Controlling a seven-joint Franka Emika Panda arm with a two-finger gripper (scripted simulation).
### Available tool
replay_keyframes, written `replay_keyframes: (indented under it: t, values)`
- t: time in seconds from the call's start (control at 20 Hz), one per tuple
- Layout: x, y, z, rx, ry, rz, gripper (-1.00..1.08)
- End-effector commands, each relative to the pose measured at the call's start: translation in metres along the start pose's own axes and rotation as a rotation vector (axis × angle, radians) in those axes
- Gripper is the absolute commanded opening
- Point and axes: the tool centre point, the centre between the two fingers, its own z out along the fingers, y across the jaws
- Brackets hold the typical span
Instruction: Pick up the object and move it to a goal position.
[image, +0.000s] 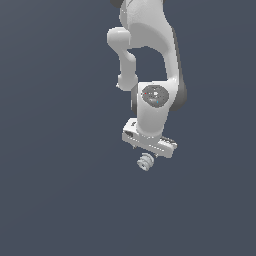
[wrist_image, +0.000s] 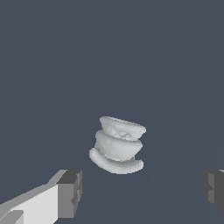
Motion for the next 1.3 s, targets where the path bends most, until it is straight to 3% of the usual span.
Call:
replay_keyframes:
  t: [0.0,0.55,1.25]
  values:
    - [0.001,-0.003,0.007,-0.005,-0.001,0.06,1.0]
    - [0.003,-0.012,0.026,-0.019,0.001,0.218,1.0]
    - [0.003,-0.013,0.047,-0.021,0.001,0.237,1.0]
